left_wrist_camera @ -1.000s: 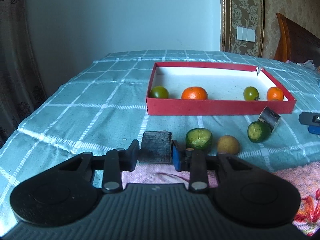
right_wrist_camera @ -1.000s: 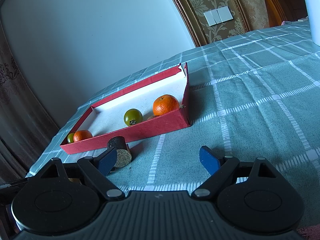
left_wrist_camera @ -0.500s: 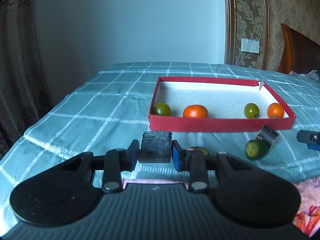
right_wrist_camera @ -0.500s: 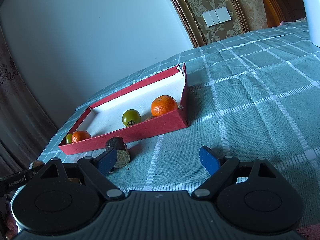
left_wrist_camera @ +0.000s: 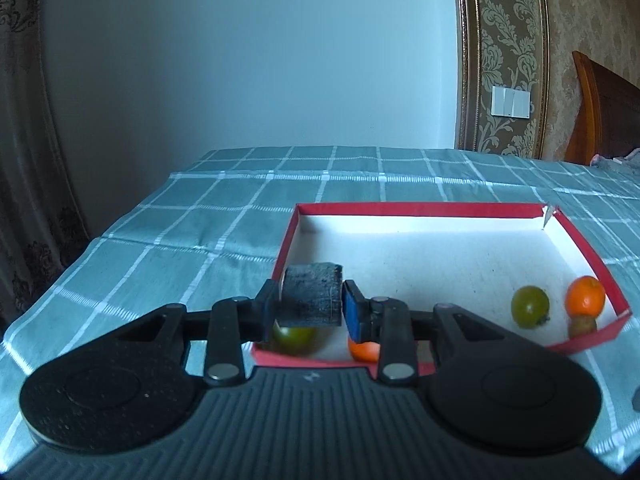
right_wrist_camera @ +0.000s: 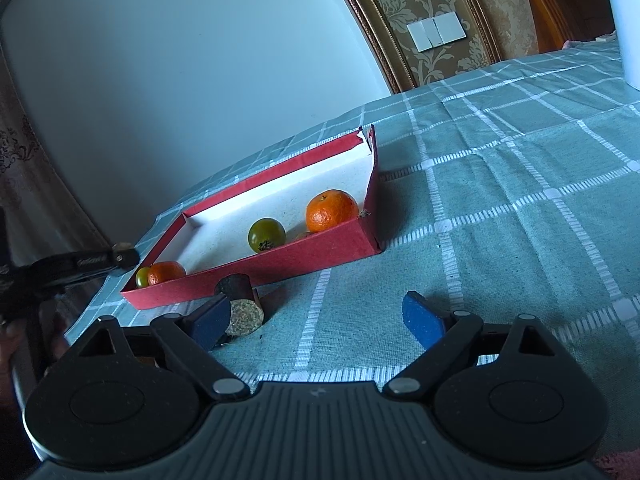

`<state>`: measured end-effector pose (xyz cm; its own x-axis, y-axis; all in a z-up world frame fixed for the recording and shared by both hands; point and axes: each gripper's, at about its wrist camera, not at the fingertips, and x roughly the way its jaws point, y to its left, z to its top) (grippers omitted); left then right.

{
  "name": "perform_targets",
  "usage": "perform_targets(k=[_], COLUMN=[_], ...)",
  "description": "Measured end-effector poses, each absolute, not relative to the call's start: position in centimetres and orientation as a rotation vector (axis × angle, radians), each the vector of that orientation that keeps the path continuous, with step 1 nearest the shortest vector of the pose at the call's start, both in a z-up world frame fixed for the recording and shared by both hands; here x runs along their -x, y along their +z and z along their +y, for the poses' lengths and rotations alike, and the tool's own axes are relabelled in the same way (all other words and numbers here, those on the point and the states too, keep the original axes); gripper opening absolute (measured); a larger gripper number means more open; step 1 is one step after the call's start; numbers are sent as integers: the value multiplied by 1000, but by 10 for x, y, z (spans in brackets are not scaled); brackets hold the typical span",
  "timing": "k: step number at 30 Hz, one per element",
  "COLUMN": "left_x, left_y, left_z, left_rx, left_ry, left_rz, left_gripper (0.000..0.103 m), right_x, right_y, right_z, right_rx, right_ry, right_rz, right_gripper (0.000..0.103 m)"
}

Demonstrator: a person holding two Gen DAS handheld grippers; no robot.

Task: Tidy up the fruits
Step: 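Carry the bark chunk into the red tray and open the left gripper, then move the right gripper toward the dark cylinder with a cut face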

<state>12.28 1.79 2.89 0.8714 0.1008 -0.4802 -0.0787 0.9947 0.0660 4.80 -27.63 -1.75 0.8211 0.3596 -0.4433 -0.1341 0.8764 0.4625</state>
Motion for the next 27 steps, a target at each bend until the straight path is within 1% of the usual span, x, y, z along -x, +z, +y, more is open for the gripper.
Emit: perform_targets(k=[1, 3, 4, 10, 12, 18, 27], left_x=[-127, -132, -132, -116, -106, -64, -30], left_y=[28, 25, 24, 23, 22, 18, 1], left_z=[17, 14, 14, 14, 16, 29, 55], left_rx=[-53, -69, -73, -74, -56, -26, 16], left_ry=[103, 134, 152, 135, 135, 117, 153], left_rz=[497, 488, 472, 490, 511, 532, 544], left_gripper=[37, 72, 75, 77, 88, 103, 103], right_x=[-48, -49, -49, -48, -48, -48, -48], right_y=[-17, -17, -17, -18, -18, -18, -17], right_z=[-277, -277, -277, -277, -277, -277, -276], right_rx=[-431, -431, -431, -432, -433, -432, -432], right_ry=[273, 276, 277, 279, 279, 279, 273], right_rz=[549, 550, 550, 549, 549, 549, 548], right_gripper=[94, 95, 95, 96, 96, 96, 96])
